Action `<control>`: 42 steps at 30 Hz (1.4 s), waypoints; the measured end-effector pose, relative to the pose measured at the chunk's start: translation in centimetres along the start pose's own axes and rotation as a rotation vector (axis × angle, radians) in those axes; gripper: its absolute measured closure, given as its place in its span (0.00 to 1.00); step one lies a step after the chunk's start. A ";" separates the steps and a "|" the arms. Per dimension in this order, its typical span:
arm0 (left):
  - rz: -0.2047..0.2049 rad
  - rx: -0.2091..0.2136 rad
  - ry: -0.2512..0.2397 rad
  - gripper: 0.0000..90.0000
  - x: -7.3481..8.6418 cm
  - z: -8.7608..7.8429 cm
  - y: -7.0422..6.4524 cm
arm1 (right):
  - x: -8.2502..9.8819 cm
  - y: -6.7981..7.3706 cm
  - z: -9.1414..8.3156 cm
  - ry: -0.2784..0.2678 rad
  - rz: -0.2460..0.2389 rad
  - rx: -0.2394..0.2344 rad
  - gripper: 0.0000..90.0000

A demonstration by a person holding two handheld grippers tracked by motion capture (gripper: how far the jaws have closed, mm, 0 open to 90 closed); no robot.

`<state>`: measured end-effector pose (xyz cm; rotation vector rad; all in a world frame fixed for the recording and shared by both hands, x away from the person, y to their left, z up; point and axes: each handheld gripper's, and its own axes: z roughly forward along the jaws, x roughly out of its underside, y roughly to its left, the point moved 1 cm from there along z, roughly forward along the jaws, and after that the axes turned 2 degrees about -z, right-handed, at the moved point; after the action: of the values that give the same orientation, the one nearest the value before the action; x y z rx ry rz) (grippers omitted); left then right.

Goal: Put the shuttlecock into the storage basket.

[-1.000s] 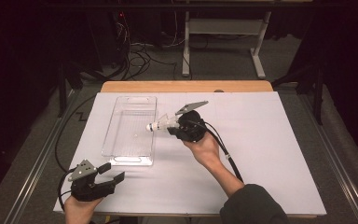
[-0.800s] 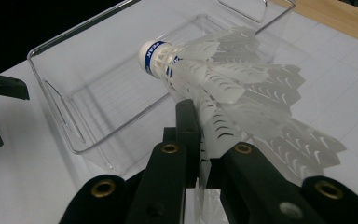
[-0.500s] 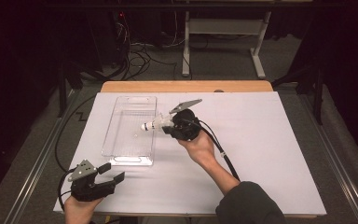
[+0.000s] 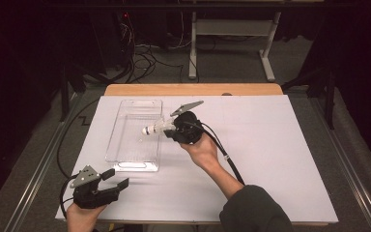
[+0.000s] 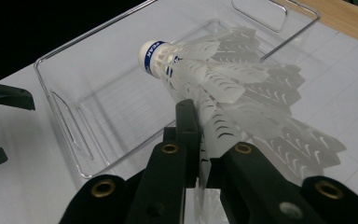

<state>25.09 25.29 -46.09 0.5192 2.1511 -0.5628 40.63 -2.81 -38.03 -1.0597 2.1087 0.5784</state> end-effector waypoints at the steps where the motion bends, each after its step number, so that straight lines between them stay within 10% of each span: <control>1: 0.000 0.000 0.000 0.36 0.0 0.0 0.0 | -0.1 0.1 0.1 0.004 -0.001 -0.003 0.99; 42: -0.002 0.005 0.001 0.36 0.0 -0.1 0.0 | -2.2 1.7 3.7 0.035 -0.011 -0.046 0.99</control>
<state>25.03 25.33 -46.08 0.5199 2.1515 -0.5693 41.62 1.62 -38.69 -1.1137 2.1274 0.6096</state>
